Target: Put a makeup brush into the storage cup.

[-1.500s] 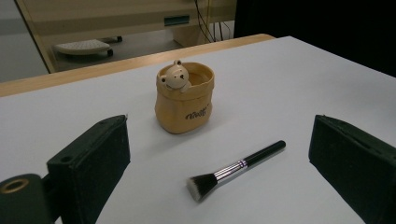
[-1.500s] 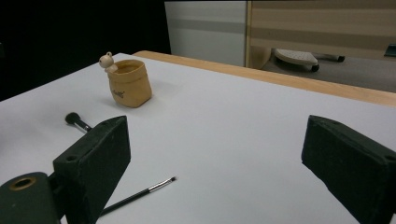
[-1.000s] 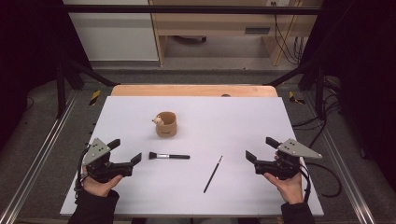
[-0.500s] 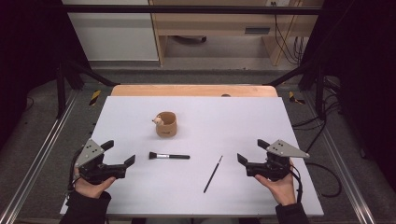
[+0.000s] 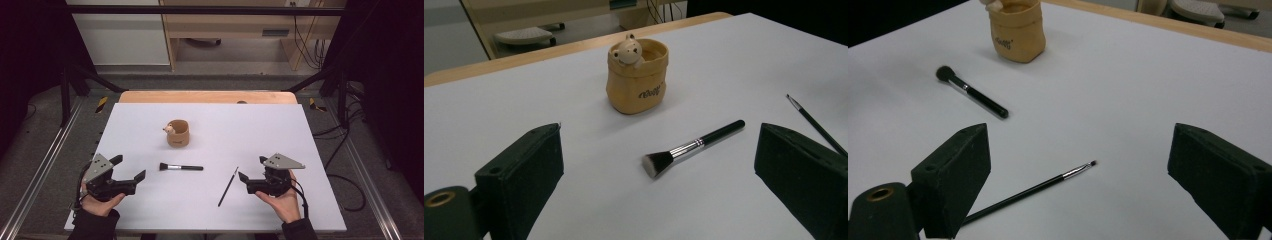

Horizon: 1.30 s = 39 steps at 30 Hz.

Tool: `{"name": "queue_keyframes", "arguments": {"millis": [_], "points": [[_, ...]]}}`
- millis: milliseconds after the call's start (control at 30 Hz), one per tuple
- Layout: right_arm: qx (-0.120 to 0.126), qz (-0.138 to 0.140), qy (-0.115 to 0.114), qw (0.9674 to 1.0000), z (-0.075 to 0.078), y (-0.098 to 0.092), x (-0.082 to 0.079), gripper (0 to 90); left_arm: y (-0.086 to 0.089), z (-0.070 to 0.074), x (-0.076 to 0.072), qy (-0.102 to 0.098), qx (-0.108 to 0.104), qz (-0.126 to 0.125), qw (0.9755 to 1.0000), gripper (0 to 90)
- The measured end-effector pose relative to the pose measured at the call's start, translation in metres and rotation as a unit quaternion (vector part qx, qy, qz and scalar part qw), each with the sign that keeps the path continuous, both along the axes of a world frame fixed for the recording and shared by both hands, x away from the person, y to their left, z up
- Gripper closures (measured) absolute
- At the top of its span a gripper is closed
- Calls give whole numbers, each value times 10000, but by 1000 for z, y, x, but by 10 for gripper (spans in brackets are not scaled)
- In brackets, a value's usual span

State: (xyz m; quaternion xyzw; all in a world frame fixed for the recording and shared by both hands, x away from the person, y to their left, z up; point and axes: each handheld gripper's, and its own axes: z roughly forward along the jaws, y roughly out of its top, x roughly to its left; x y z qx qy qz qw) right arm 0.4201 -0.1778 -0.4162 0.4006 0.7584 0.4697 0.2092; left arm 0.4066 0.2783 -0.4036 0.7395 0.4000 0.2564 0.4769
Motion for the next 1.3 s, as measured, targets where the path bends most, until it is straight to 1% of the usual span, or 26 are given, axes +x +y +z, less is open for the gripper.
{"name": "queue_keyframes", "arguments": {"millis": [33,67,100,200,333,367,433,500,667,733,833,867,933,1000,1033,1067,1100,1133,1233,1300], "points": [[-44,14,27,10000,-2,2,0,106,-1,-1,0,11,21,-15,10000,46],[-71,11,61,10000,-3,5,0,107,-2,-2,1,19,-17,-9,10000,46],[-131,26,118,9998,-6,9,1,109,-2,-2,1,19,-8,-5,10000,46],[-160,9,188,9997,-9,12,1,113,-2,-4,2,22,-17,4,10000,46],[-211,-33,351,9992,-16,21,2,118,-3,-8,3,61,0,0,10000,46],[-316,-18,416,9986,-21,26,3,123,-3,-9,4,77,3,0,10000,46],[-355,-17,426,9985,-22,28,4,124,-5,-11,5,95,19,-10,10000,46],[-402,-34,550,9977,-27,33,4,132,-6,-11,5,116,42,-24,9999,46],[-571,-12,725,9957,-36,45,5,145,-9,-12,5,104,72,-54,9999,46],[-637,-19,759,9951,-39,49,6,153,-10,-12,5,96,73,-54,9999,46],[-688,-32,880,9937,-43,54,6,171,-10,-13,5,102,62,-42,9999,46],[-713,-2,872,9936,-44,55,7,176,-10,-13,6,107,68,-43,9999,46],[-806,15,966,9921,-49,59,8,197,-11,-13,6,113,77,-46,9999,47],[-830,40,978,9917,-51,60,8,207,-12,-14,6,115,83,-52,9999,46],[-873,45,994,9912,-52,61,8,215,-12,-14,6,119,125,-64,9998,47],[-885,19,1033,9907,-53,63,8,224,-13,-14,6,122,121,-67,9998,47],[-944,64,999,9905,-54,63,9,234,-13,-14,6,127,126,-77,9998,47],[-959,61,1080,9895,-56,64,9,255,-13,-14,6,127,131,-77,9998,47],[-1030,112,1072,9888,-57,65,9,284,-13,-15,6,137,122,-74,9998,48],[-1069,133,1129,9878,-59,67,8,309,-13,-15,6,134,113,-78,9998,48]]}}
